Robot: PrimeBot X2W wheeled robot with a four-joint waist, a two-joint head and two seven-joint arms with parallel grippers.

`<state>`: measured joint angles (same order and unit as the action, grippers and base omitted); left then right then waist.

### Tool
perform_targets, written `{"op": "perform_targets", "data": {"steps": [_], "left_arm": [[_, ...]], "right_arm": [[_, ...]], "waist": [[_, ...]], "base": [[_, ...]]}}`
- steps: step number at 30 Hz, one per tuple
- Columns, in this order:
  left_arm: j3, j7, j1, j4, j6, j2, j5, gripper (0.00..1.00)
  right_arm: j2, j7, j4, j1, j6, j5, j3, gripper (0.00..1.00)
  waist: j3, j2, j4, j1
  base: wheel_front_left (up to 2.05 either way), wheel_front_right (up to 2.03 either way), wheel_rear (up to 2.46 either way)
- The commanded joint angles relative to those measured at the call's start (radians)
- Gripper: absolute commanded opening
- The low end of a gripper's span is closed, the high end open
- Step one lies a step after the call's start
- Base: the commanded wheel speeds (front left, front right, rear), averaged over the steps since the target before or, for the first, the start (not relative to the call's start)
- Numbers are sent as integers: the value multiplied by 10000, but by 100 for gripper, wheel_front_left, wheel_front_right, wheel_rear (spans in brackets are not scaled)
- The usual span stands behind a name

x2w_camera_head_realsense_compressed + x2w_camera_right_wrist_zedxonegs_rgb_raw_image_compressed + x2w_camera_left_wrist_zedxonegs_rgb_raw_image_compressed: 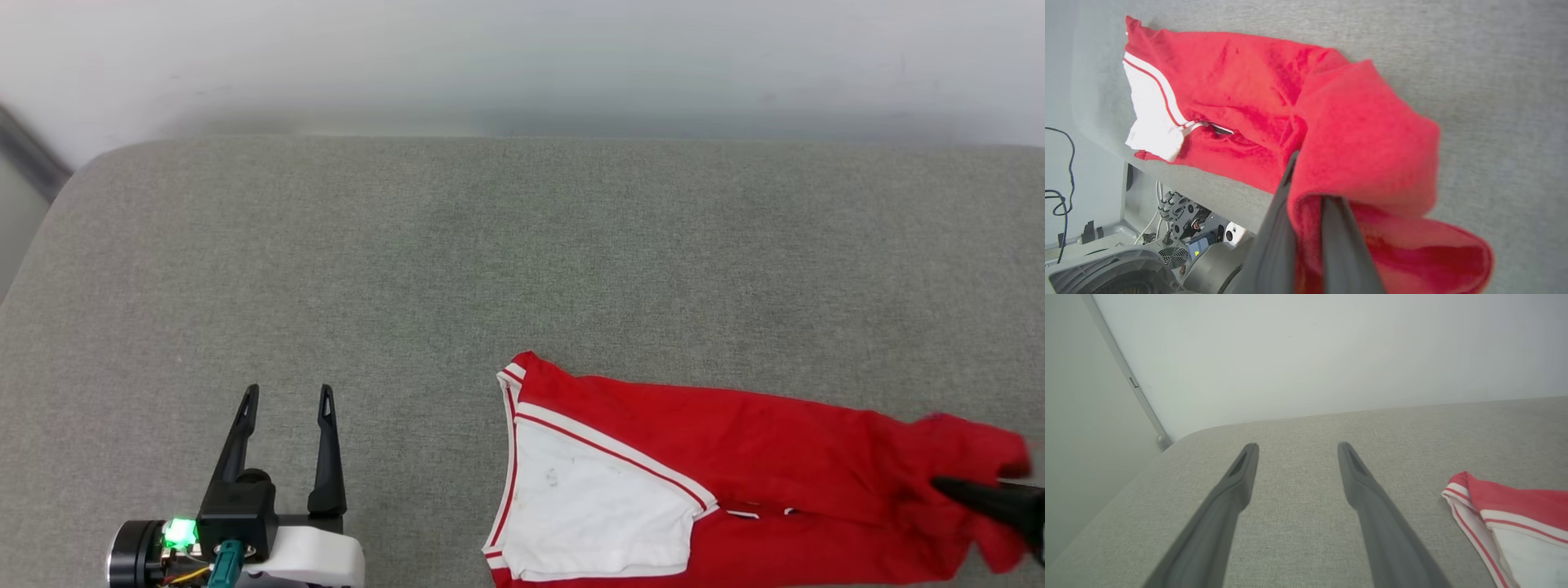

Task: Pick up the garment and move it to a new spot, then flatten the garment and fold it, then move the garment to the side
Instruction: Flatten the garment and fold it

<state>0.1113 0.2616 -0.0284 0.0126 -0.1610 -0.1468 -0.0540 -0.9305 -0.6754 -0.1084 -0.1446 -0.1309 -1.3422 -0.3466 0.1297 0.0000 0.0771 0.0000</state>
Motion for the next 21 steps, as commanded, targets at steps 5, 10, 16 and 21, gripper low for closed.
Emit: {"op": "perform_targets", "data": {"steps": [5,10,16,21], "left_arm": [[-114,47,44,-6,131,158,134,100],[-115,47,247,16,268,247,215,100],[-106,47,630,36,378,440,282,100],[-93,47,844,76,432,517,328,100]], "right_arm": [[853,-554,1189,-722,4,375,-323,0],[2020,-1319,1671,-1888,4,1231,-1075,0],[4084,-2135,1157,-4077,4,2659,-2921,0],[5125,-2251,271,-5348,2,3412,-4235,0]], "waist": [[129,0,32,0],[376,0,163,0],[863,0,391,0],[1141,0,496,0]], "base": [[0,0,0],[0,0,0],[0,0,0],[0,0,0]]}}
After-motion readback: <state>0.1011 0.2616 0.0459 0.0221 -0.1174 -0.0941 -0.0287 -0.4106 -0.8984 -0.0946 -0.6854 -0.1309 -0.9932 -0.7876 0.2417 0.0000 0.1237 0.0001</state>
